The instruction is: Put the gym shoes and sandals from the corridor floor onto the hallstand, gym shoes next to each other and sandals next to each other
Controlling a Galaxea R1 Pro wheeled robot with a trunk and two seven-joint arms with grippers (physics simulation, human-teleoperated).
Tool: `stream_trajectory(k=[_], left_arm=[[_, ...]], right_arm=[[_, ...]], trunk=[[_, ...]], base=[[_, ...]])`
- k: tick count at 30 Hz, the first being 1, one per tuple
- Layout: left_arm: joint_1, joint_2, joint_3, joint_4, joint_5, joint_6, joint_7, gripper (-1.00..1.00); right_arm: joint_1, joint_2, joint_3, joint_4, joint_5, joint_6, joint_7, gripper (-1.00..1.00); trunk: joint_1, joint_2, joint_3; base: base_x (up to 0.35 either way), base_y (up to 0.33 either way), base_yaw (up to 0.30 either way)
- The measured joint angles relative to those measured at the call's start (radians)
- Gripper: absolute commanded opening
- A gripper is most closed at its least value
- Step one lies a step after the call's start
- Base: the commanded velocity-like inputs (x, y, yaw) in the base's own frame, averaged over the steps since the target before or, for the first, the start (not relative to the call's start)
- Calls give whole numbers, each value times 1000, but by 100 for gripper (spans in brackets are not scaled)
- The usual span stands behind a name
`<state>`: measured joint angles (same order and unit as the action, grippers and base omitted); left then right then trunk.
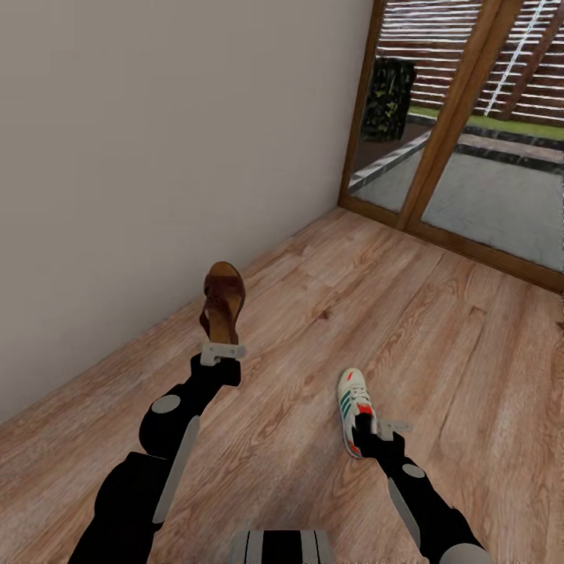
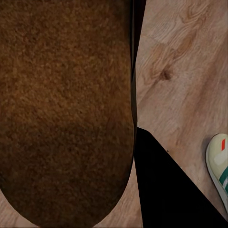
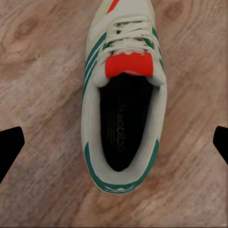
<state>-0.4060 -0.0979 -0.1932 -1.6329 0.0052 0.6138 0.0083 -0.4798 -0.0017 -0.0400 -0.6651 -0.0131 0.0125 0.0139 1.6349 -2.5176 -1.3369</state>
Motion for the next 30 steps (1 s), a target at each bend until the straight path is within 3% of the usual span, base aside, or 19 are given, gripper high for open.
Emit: stream_trajectory(k=[12, 21, 30], left_arm=[[0, 1, 0, 0, -1, 0, 0, -100], [0, 2, 0, 0, -1, -1, 0, -100], [0, 1, 0, 0, -2, -2, 0, -100]], right_arm=[[0, 1, 4, 0, 2, 0, 0, 100], [0, 1, 3, -1, 2, 0, 0, 100], [0, 0, 3, -1, 2, 0, 0, 100]], trunk=[[5, -3, -66], [9, -5, -115], [9, -5, -126]], base=[[0, 0, -35], [0, 0, 71], [0, 0, 19]])
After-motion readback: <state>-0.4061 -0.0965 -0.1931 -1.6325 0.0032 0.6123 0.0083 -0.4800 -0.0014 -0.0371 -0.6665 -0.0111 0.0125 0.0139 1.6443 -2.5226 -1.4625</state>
